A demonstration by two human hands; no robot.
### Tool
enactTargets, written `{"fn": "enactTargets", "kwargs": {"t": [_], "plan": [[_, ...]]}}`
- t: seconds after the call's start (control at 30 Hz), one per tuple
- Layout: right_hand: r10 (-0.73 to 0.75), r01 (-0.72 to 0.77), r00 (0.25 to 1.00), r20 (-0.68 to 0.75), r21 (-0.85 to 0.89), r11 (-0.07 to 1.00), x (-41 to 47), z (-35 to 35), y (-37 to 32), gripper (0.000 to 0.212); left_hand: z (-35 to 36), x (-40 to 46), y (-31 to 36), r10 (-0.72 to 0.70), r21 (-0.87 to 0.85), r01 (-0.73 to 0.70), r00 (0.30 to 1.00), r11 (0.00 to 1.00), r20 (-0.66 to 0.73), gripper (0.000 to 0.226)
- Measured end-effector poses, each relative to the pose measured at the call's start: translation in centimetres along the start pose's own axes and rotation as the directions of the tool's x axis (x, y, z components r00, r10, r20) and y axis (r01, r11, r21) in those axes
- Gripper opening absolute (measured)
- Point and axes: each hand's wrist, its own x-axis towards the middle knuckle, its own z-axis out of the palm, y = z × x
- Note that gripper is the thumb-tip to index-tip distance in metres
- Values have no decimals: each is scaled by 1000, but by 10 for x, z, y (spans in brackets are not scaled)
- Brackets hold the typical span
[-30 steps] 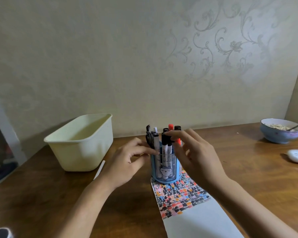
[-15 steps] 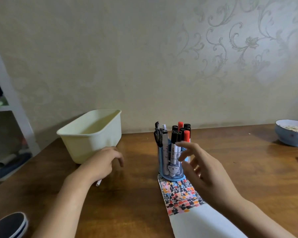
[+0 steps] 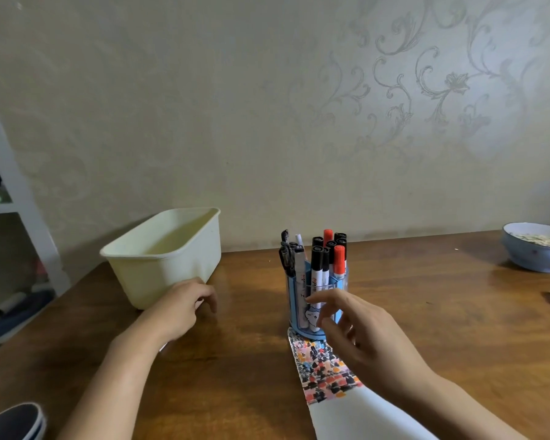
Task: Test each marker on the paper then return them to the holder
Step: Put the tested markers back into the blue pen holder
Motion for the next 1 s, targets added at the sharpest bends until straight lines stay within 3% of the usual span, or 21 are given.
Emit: {"fn": "enactTargets", "kwargs": {"t": [0.23,0.43,0.7,0.9,1.0], "plan": [[18,-18,1000,5,8,1000,-1,-2,1,23,-6,-7,4,-60,8,59,990,998,127,51],[3,-4,1000,12,29,1000,-1,0,0,21,-6,-13,14,-53,-18,55,995,998,81,58],[-9,9,1000,29,2,1000,-1,2,3,18,8,-6,23,32,18,-33,997,999,71,39],[19,-20,999,34,33,999,0,2,0,19,-4,-10,56,105,-222,-95,994,971,37,27],[63,-68,997,38,148,987,1,1,-3,25,-15,-15,82,201,-371,-184,980,911,8,25]]}}
